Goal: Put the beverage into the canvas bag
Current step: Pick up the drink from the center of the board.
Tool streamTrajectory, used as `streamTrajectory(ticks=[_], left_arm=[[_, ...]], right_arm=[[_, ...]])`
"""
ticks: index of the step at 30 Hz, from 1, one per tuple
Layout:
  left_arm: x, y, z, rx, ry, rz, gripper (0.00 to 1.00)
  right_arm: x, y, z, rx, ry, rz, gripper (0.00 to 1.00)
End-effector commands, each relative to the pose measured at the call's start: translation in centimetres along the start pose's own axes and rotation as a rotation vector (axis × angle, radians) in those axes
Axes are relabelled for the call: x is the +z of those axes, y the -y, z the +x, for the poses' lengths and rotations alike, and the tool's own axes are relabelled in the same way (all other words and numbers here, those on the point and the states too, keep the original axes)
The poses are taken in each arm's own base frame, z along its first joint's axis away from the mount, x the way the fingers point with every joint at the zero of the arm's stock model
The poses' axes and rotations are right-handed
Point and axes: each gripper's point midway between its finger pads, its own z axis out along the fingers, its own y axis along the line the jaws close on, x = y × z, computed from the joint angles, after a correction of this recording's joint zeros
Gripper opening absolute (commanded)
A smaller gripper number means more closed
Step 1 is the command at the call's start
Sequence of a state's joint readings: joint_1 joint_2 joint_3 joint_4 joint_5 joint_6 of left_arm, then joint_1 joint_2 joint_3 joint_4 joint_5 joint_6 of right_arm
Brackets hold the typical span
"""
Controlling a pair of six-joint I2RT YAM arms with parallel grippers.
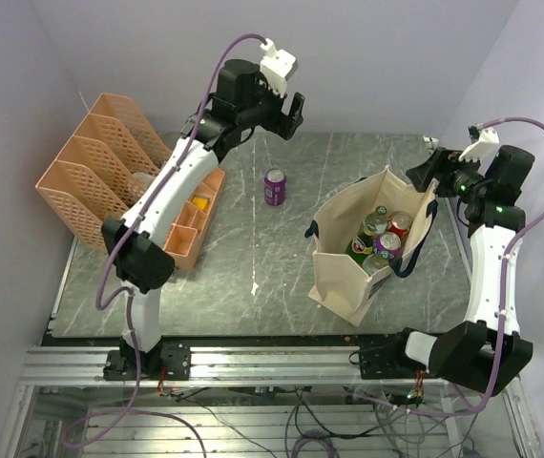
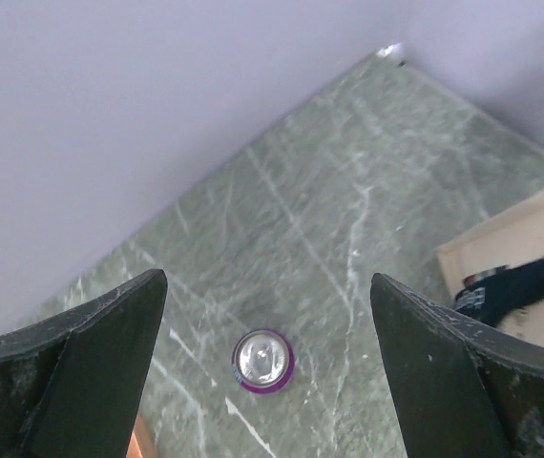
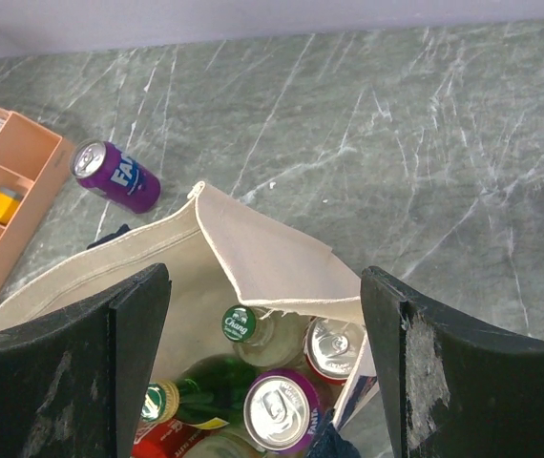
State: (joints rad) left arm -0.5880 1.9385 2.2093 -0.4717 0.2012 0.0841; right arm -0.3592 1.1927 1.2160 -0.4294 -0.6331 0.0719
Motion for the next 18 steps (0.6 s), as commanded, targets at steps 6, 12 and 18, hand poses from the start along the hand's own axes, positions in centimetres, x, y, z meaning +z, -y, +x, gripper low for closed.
streamTrajectory(ticks=[6, 12, 18], left_arm=[[4.5, -2.8, 14.2, -0.093, -0.361, -0.135, 1.0], [5.8, -2.9, 19.4, -0.098, -0.467, -0.141, 1.0], [7.1, -2.8, 23.5, -0.108, -0.544, -0.132, 1.0]], right_arm=[[-0.5, 0.3, -1.4, -0.035, 0.041, 0.024, 0.8], [-0.6, 0.8, -1.4, -0.034, 0.041, 0.043, 0.8], [-0.6, 1.1, -1.4, -0.035, 0.042, 0.049, 0.8]])
